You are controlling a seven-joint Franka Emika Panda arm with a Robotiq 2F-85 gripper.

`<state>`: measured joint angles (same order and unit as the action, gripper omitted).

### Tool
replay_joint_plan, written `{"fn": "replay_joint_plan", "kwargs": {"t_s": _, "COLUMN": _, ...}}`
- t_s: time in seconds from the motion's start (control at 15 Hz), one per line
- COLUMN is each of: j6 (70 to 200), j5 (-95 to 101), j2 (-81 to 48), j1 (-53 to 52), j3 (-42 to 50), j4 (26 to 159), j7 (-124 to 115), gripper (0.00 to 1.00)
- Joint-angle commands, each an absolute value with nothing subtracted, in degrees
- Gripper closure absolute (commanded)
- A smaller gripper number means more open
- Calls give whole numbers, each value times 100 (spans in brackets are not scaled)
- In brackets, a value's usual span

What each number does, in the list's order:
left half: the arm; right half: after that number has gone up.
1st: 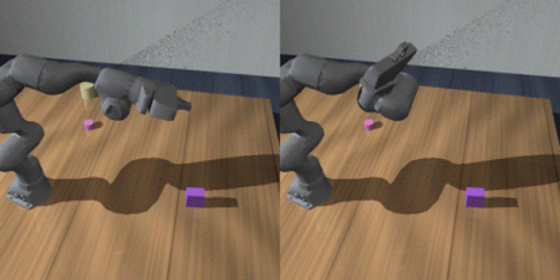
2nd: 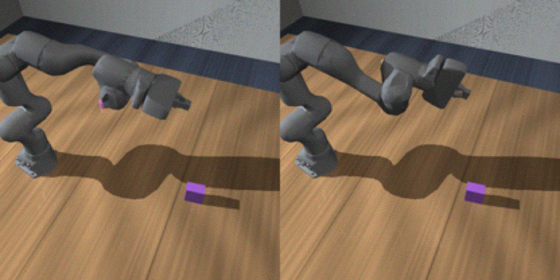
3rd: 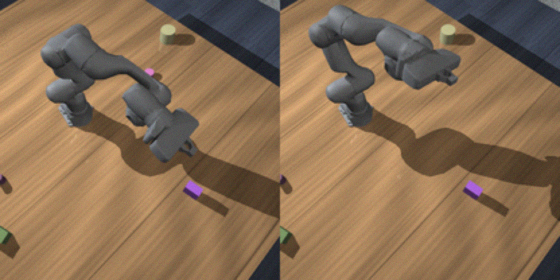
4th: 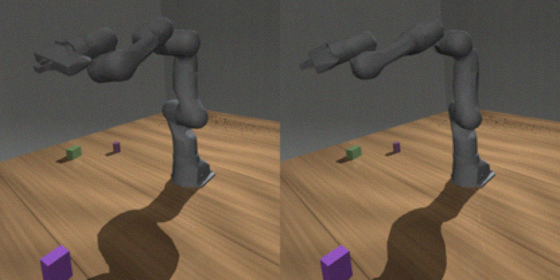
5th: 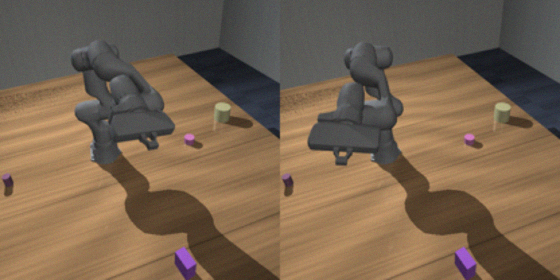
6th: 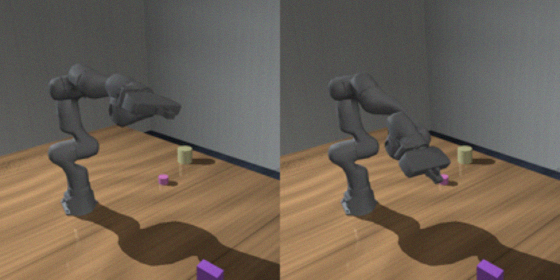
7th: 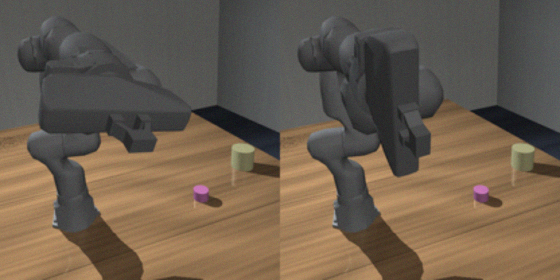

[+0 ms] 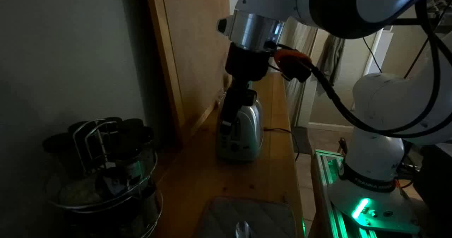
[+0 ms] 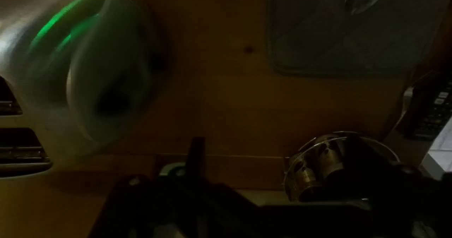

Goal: Push the lever of the toaster down

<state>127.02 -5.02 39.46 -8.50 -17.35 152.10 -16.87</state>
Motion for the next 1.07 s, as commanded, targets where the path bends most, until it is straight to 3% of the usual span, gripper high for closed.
{"fn": "replay_joint_plan", "kwargs": {"t_s": 0.0, "j6": 12687, "j5": -456, "j2": 3935, "j1": -903, "j3": -1685, "j4": 15198, "j7": -1721, "gripper": 0}}
{"fn": "replay_joint_plan", "kwargs": {"t_s": 0.33, "j6": 12687, "j5": -456, "j2": 3935, "j1": -903, "j3": -1685, "j4": 15198, "j7": -1721, "gripper": 0}}
{"fn": "replay_joint_plan", "kwargs": {"t_s": 0.73, "j6": 11448, "j5": -209, "j2": 3652, "j1": -977, "j3": -829, "j4": 14834, "j7": 119, "gripper": 0}}
{"fn": "replay_joint_plan", "kwargs": {"t_s": 1.0, "j6": 11363, "j5": 384, "j2": 3331, "j1": -992, "j3": -737, "j4": 14534, "j7": 1073, "gripper": 0}}
